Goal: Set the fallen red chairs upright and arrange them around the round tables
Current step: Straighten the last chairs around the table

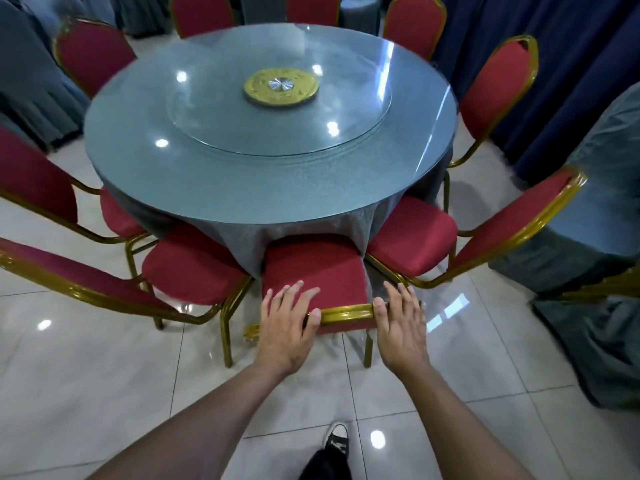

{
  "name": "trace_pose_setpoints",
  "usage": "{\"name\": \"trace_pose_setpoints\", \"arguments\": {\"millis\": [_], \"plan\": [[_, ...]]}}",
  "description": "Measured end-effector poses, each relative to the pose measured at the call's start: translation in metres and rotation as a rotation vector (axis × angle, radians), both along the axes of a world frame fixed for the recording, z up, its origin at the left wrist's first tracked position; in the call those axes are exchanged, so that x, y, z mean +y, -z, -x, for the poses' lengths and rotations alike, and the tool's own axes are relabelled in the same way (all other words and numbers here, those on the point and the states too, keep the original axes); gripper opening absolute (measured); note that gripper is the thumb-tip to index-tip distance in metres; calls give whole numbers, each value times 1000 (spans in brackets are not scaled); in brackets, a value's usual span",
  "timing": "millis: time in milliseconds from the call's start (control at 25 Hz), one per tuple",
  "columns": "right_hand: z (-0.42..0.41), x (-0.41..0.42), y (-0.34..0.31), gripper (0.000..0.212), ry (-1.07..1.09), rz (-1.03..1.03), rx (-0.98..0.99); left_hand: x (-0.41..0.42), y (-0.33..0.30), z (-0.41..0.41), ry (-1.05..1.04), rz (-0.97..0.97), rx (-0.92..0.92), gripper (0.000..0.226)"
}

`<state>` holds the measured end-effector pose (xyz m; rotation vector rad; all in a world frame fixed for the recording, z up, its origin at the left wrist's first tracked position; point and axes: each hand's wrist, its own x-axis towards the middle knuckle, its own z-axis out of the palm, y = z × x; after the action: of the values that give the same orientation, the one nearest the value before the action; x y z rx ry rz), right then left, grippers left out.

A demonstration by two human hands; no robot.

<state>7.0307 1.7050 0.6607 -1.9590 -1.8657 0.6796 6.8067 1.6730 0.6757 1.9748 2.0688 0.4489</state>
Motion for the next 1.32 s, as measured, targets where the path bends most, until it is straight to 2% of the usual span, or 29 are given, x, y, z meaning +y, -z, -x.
{"name": "trace_pose_setpoints", "arguments": {"millis": [280,440,560,640,800,1040,1320], "plan": [[-22,28,-4,71,-79,30,-12,17,-4,-23,-36,33,-22,62],[-33,33,-16,68,-139,55,-55,27,-18,-28,-82,166,-124,44],[-55,45,-22,51,-177,97,-13,45,-30,-46,-75,192,-155,24],[-76,53,-24,40,-146,92,32,60,-39,-74,4,141,-153,23],[-131,81,-29,40,-19,27,43,94,-52,-144,155,76,-184,26],[-251,134,-34,39,76,-68,25,153,-53,-258,225,137,-208,21],[-401,232,-35,53,42,-115,35,212,-41,-402,168,300,-360,50]]}}
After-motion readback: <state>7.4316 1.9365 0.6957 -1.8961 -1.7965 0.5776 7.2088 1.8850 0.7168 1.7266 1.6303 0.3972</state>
